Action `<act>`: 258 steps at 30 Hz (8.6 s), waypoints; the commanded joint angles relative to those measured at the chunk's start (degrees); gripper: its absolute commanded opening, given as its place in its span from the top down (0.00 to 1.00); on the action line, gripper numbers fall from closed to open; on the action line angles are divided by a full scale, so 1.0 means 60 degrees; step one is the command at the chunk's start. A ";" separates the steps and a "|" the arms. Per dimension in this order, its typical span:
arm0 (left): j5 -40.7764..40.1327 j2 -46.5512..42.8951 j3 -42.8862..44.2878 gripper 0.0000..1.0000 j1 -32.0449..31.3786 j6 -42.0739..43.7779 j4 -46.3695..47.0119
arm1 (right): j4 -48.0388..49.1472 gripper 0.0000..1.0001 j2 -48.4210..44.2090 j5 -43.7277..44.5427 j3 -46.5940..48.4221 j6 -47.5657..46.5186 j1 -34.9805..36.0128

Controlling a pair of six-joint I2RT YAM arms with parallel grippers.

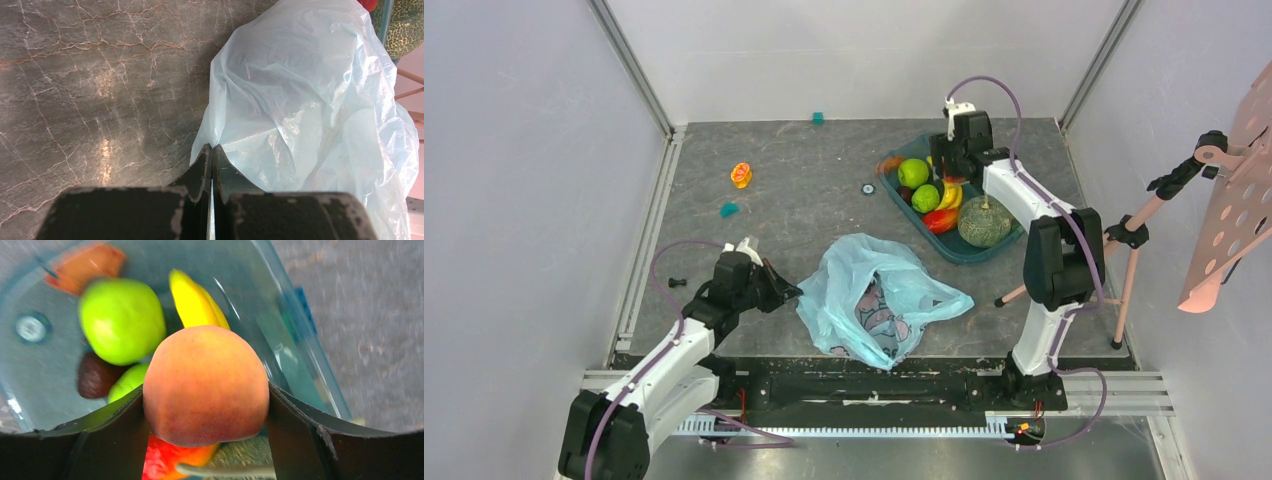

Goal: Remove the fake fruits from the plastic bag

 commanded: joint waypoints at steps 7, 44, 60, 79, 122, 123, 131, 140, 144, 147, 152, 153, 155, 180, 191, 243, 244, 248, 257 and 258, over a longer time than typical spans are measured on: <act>0.0249 0.0031 -0.0013 0.98 0.0064 0.0311 0.0154 | -0.0226 0.37 -0.1144 0.0929 -0.1740 -0.0135 -0.0523; 0.0098 0.0743 0.0670 0.98 0.0078 0.0525 0.0209 | 0.1585 0.06 -0.7080 -0.1336 -0.5556 0.0730 0.2930; 0.0309 0.0897 0.0655 0.98 0.0078 0.0530 0.0374 | 0.1904 0.71 -1.0465 -0.0721 -1.0032 0.3408 0.7046; 0.0287 0.0691 0.0356 0.98 0.0084 0.0409 0.0407 | 0.3765 0.74 -0.3908 0.2052 -0.5304 0.3493 1.2403; 0.0340 0.0536 0.0786 0.98 0.0087 0.0501 0.0042 | 0.1602 0.72 -0.7931 0.4654 -0.9178 0.5263 1.0917; 0.0305 0.0517 0.0895 0.98 0.0081 0.0562 -0.0059 | 0.1417 0.72 -0.7848 0.4673 -0.9146 0.5355 1.0813; 0.0175 0.0492 0.1118 0.98 0.0090 0.0666 -0.0308 | 0.2672 0.71 -0.7387 0.3443 -0.9153 0.4567 0.9704; 0.0338 0.0589 0.0995 0.98 0.0079 0.0668 -0.0166 | 0.2941 0.67 -0.5782 0.2498 -0.7252 0.3319 0.8477; 0.0323 0.0546 0.0985 0.98 0.0077 0.0717 -0.0215 | 0.2844 0.69 -0.4868 0.1077 -0.6112 0.3150 0.8526; 0.0429 0.0539 0.0900 0.98 0.0082 0.0728 -0.0053 | 0.2941 0.69 -0.4261 0.0797 -0.5687 0.3160 0.8831; 0.0510 0.0620 0.0783 0.98 0.0087 0.0789 0.0007 | 0.2940 0.68 -0.3716 0.0710 -0.5343 0.3183 0.9204; 0.0507 0.0643 0.0772 0.98 0.0081 0.0790 0.0022 | 0.2941 0.68 -0.3681 0.0697 -0.5360 0.3189 0.9229; 0.0514 0.0661 0.0737 0.98 0.0086 0.0794 0.0027 | 0.3172 0.68 -0.3682 0.0683 -0.5377 0.3209 0.9260; 0.1013 0.1245 0.0563 0.98 0.0079 0.1049 0.0705 | 0.5656 0.02 -0.2898 0.3487 -0.7109 0.2426 0.8927; 0.1266 0.1410 0.0439 0.98 0.0084 0.0996 0.0978 | 0.6720 0.02 -0.1763 0.3809 -0.6453 0.0616 0.8347; -0.0700 0.0726 0.0518 0.98 0.0105 0.0706 0.0407 | 0.5300 0.65 -0.8444 0.0735 -1.1159 0.2451 0.7511; -0.0759 0.0752 0.0530 0.98 0.0093 0.0691 0.0477 | 0.5257 0.64 -0.8684 0.0461 -1.1272 0.2393 0.7510; -0.0916 0.0928 0.0516 0.98 0.0100 0.0576 0.0928 | 0.4962 0.63 -0.9466 -0.0358 -1.1655 0.2136 0.7510; -0.1122 0.1578 0.0530 0.98 0.0093 0.0382 0.2037 | 0.4277 0.58 -0.9839 -0.1047 -1.2396 0.1633 0.7523; -0.1087 0.1639 0.0519 0.98 0.0101 0.0380 0.2116 | 0.4166 0.56 -0.9765 -0.1049 -1.2403 0.1541 0.7546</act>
